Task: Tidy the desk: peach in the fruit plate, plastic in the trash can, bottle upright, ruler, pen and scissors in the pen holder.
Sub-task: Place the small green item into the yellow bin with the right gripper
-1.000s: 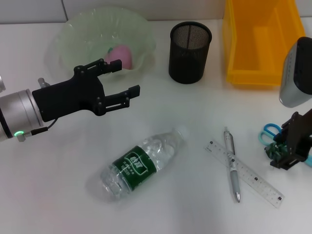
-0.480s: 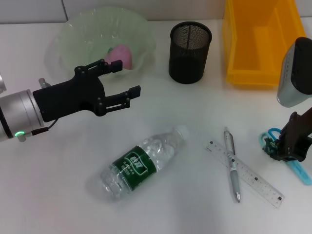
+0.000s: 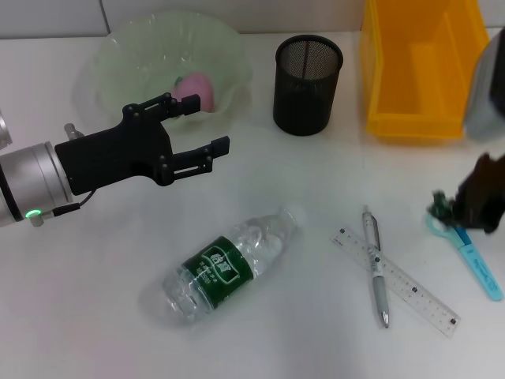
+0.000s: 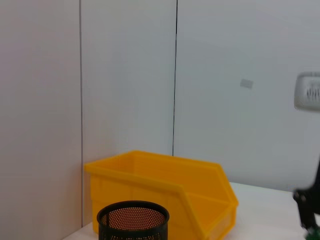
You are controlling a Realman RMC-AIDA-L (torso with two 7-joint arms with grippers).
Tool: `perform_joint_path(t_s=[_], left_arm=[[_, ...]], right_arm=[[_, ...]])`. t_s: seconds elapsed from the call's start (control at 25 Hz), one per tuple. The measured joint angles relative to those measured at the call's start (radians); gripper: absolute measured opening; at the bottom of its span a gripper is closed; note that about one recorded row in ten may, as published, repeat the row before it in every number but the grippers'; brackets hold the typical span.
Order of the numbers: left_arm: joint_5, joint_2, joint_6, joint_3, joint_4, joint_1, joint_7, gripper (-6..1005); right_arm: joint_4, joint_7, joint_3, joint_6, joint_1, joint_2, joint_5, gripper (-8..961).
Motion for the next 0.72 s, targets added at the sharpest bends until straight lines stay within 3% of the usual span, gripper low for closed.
perform_joint_path(t_s=[0.24,0.36,0.4,0.72], left_arm=[[-0.001,0.0,0.004,0.0,0.0,0.0,-0.001,803],[-0.002,0.0,0.006,0.0,0.0,0.0,0.0,803],[-0.002,0.0,0.007,0.0,0.0,0.0,0.0,803],[-0.004,-0.001,0.009,0.0,0.0,0.002,0.0,803]], right_arm=[[-0.127,0.025,0.217,-0.036,0.029,-0.005,0.13,131],[-0.144,0.048,0.309,0.044,0.056,-0.012,0.141,123],[-0.124,0.064,0.343,0.141,0.07,-0.021,0.135,120],[0.062,0.075,0.346,0.454,0.11,-0.03,0.136,122]])
